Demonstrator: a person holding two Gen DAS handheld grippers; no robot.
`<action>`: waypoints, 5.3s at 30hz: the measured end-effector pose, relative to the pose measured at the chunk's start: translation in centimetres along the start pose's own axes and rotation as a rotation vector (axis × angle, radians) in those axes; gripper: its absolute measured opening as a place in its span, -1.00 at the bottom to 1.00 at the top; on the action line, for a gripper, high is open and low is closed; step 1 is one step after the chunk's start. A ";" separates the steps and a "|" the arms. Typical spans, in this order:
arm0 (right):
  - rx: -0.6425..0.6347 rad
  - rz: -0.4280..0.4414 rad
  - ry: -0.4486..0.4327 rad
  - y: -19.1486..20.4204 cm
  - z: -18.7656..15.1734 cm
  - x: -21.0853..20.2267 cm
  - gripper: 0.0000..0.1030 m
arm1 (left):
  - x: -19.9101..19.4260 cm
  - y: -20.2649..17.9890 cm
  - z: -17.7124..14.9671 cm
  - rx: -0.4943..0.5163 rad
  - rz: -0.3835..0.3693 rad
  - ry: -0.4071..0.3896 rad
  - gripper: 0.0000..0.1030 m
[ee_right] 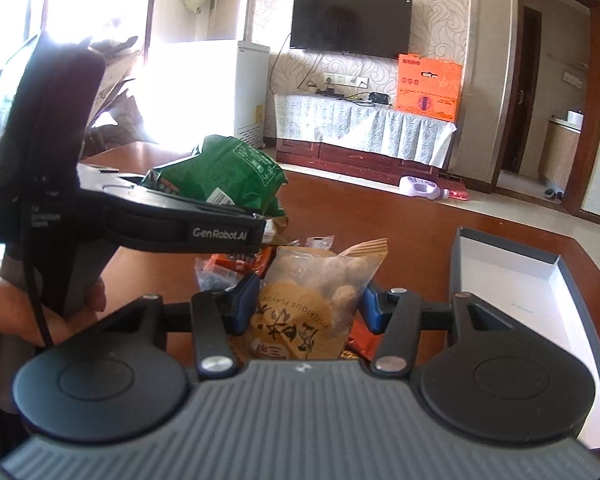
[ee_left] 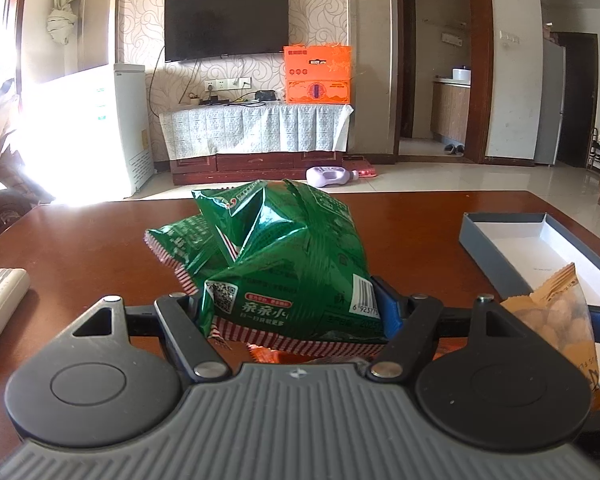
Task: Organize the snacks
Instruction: 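Lift both held bags and carry them over the gray box, then open the left gripper to drop the green bag into the box, then open the right gripper to release the tan pastry bag into the box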
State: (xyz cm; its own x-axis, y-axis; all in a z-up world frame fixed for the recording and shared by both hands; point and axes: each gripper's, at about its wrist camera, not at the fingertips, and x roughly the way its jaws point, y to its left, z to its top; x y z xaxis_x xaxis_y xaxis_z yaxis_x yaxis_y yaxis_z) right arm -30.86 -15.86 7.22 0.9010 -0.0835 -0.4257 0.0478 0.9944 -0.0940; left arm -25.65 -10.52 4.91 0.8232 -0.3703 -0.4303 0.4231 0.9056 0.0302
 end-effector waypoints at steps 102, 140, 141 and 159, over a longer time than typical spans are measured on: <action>0.173 -0.278 0.204 -13.3 -3.8 1.2 0.07 | 13.7 -20.7 4.1 0.123 -0.376 0.103 0.85; 0.141 -0.684 0.027 -11.3 -2.5 -0.3 0.64 | 11.1 -17.7 5.7 0.003 -0.360 0.091 0.91; 0.150 -0.692 -0.022 -11.4 -2.4 -1.1 0.81 | 10.9 -17.0 6.0 -0.037 -0.374 0.087 0.92; 0.255 -0.433 -0.109 -11.4 -3.1 -1.6 0.91 | 8.6 -7.6 7.4 -0.101 -0.171 0.063 0.92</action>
State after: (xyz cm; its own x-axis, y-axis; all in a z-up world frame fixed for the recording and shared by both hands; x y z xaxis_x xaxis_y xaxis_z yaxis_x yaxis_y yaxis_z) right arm -34.19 -27.23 6.20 0.8144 -0.4973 -0.2991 0.5177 0.8555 -0.0129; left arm -19.04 -22.13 7.66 0.7160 -0.5094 -0.4774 0.5117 0.8481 -0.1375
